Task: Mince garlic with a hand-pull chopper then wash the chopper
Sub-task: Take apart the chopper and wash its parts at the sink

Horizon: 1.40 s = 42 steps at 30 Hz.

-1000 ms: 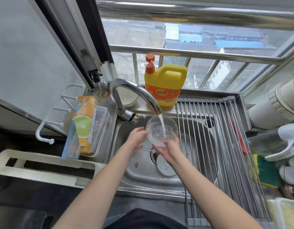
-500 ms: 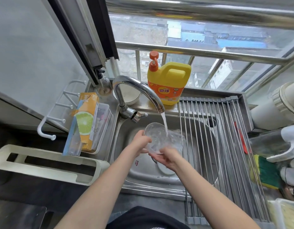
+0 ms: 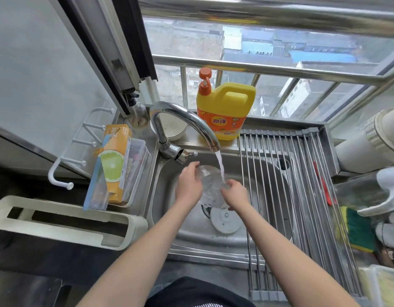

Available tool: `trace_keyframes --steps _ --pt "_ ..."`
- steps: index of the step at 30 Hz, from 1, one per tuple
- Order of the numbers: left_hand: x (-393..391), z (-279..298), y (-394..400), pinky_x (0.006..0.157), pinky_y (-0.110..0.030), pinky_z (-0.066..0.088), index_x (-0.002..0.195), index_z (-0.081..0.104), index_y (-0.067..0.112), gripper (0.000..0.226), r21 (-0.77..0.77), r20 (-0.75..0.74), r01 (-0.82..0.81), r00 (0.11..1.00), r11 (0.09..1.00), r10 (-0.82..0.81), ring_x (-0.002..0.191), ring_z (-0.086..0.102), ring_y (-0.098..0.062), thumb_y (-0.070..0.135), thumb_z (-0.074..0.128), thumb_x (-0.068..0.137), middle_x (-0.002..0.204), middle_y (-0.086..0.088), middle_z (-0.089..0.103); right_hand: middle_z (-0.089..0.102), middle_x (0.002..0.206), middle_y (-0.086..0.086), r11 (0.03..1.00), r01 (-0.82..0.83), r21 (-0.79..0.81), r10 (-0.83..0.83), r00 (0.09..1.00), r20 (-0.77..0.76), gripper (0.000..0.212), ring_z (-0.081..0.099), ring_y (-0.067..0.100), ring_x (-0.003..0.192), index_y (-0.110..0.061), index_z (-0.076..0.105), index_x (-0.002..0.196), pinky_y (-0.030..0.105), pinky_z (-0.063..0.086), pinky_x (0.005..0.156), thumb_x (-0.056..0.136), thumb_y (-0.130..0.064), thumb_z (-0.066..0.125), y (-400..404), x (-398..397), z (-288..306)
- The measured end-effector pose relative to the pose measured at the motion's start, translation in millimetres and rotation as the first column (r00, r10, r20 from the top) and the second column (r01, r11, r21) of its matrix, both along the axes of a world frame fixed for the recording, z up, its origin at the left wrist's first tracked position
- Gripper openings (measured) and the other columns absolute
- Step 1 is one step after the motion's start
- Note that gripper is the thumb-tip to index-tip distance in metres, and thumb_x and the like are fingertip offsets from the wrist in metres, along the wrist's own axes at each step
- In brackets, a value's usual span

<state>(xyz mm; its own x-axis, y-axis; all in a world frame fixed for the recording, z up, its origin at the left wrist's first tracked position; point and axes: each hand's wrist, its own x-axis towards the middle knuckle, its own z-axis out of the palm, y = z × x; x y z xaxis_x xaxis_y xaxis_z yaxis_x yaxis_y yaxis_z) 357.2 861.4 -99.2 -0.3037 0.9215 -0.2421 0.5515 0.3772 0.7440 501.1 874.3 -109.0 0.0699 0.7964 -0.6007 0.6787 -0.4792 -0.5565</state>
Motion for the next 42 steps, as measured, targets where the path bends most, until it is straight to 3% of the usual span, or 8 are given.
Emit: trace_keyframes --steps 7,11,15,21,28,31,35,42 --pt "3 2 -5 0.074 -0.037 0.056 0.116 0.058 0.004 0.056 0.372 -0.499 0.419 0.843 0.829 -0.202 0.105 0.042 -0.022 -0.019 0.062 0.064 0.108 -0.014 0.060 0.058 0.099 -0.004 0.973 -0.081 0.214 0.119 0.978 -0.173 0.047 0.060 0.018 0.081 -0.034 0.043 0.134 0.031 0.050 0.067 0.094 -0.010 0.046 4 -9 7" --pt "0 7 -6 0.085 -0.026 0.044 0.130 0.049 0.007 0.059 0.240 -0.196 0.141 0.976 0.960 -0.094 0.115 0.048 -0.022 -0.020 0.047 0.078 0.126 -0.012 0.052 0.064 0.088 0.012 0.982 0.031 0.186 0.008 0.979 -0.204 0.023 0.063 0.017 0.054 -0.020 0.050 0.112 0.033 0.054 0.050 0.098 -0.014 0.034 2 -8 6" --pt "-10 4 -2 0.054 -0.019 0.049 0.123 0.053 0.010 0.033 -0.192 0.294 -0.154 0.933 0.969 0.206 0.090 0.055 -0.018 0.001 0.051 0.091 0.115 -0.010 0.058 0.060 0.067 0.013 0.965 0.260 -0.020 -0.251 0.904 -0.347 0.032 0.049 0.014 0.035 -0.011 0.044 0.131 0.024 0.043 0.037 0.102 -0.023 0.035 -7 -1 4" --pt "4 5 -7 0.058 -0.039 0.060 0.126 0.043 0.020 0.058 -0.526 0.515 -0.008 0.793 0.850 0.326 0.093 0.058 -0.027 -0.019 0.041 0.083 0.115 -0.007 0.046 0.055 0.060 0.013 0.918 0.321 -0.232 -0.379 0.880 -0.285 0.046 0.044 0.019 0.038 -0.009 0.042 0.126 0.024 0.045 0.043 0.101 -0.044 0.027 -16 6 -1" --pt "2 6 -3 0.048 -0.033 0.057 0.127 0.058 0.026 0.037 -0.352 0.418 -0.016 0.892 0.936 0.173 0.096 0.060 -0.021 0.010 0.050 0.094 0.124 0.000 0.058 0.053 0.131 0.012 0.944 -0.146 0.295 0.118 0.987 0.111 0.048 0.054 0.027 0.115 -0.010 0.041 0.136 0.037 0.048 0.091 0.090 -0.009 0.051 -6 6 -3" --pt "-5 7 -2 0.052 -0.035 0.057 0.127 0.057 0.024 0.035 -0.350 0.358 -0.073 0.911 0.934 0.205 0.098 0.056 -0.020 0.022 0.059 0.093 0.122 0.001 0.055 0.064 0.113 0.009 0.812 -0.227 0.537 0.241 0.970 0.045 0.041 0.055 0.021 0.109 -0.010 0.063 0.114 0.033 0.047 0.093 0.082 0.006 0.042 2 -19 8" --pt "-12 5 -6 0.057 -0.036 0.057 0.130 0.052 0.023 0.040 -0.349 0.369 -0.074 0.905 0.934 0.210 0.104 0.051 -0.020 0.017 0.060 0.091 0.119 0.000 0.047 0.068 0.083 0.012 0.980 0.193 0.045 -0.133 0.809 -0.573 0.042 0.062 0.017 0.073 0.001 0.069 0.089 0.017 0.050 0.060 0.080 0.015 0.031 23 -47 34" --pt "-17 6 -7 0.055 -0.034 0.056 0.130 0.052 0.027 0.042 -0.328 0.468 -0.126 0.840 0.936 0.277 0.110 0.055 -0.024 0.016 0.062 0.091 0.129 -0.006 0.051 0.065 0.121 0.006 0.850 0.157 -0.503 -0.515 0.449 -0.730 0.054 0.058 0.031 0.109 -0.009 0.062 0.122 0.041 0.044 0.092 0.099 -0.046 0.029 51 -32 34"
